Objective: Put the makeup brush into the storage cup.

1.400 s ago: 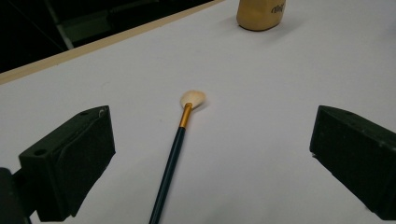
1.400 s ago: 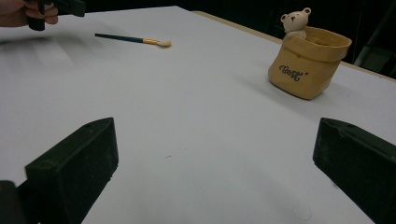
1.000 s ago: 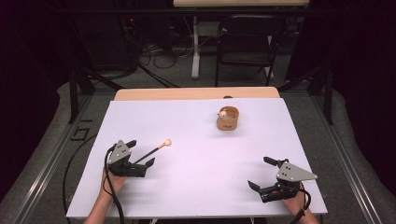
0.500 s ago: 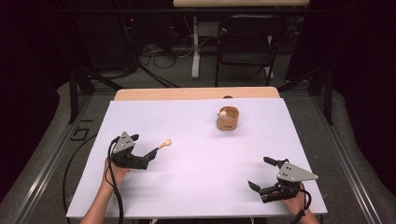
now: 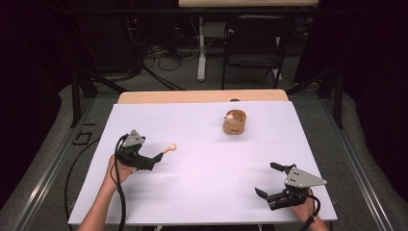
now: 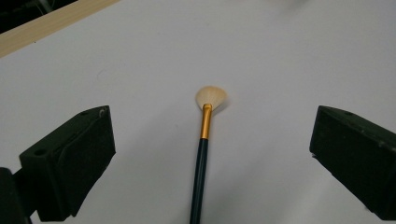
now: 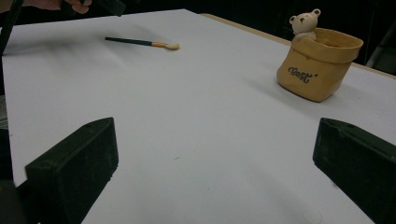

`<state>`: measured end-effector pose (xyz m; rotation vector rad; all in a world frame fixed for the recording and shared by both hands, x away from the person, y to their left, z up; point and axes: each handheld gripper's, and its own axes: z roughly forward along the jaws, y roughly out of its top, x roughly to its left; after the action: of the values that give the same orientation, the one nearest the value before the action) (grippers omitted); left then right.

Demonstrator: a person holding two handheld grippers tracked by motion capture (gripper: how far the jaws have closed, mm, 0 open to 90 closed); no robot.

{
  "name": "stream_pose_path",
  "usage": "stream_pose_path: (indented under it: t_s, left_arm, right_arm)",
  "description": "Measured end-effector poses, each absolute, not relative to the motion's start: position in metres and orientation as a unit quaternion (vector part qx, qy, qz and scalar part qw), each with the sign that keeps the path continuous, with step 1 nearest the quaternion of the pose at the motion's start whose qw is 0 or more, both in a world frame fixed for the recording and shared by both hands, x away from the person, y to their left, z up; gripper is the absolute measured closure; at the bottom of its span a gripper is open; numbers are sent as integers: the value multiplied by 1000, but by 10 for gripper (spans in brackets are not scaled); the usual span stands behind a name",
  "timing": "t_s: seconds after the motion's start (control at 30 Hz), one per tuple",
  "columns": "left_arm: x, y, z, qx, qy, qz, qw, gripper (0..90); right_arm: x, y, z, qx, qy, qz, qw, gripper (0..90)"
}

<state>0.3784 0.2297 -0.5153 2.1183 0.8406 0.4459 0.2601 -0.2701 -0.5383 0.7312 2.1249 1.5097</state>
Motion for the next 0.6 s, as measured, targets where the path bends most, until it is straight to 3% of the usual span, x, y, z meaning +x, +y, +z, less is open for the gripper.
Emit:
stream_pose_path:
  t_s: [0.6]
  left_arm:
    - [402, 223, -501, 889, 352, 133, 262, 6]
  right_arm:
    - [261, -269, -539, 260, 771, 543, 205, 0]
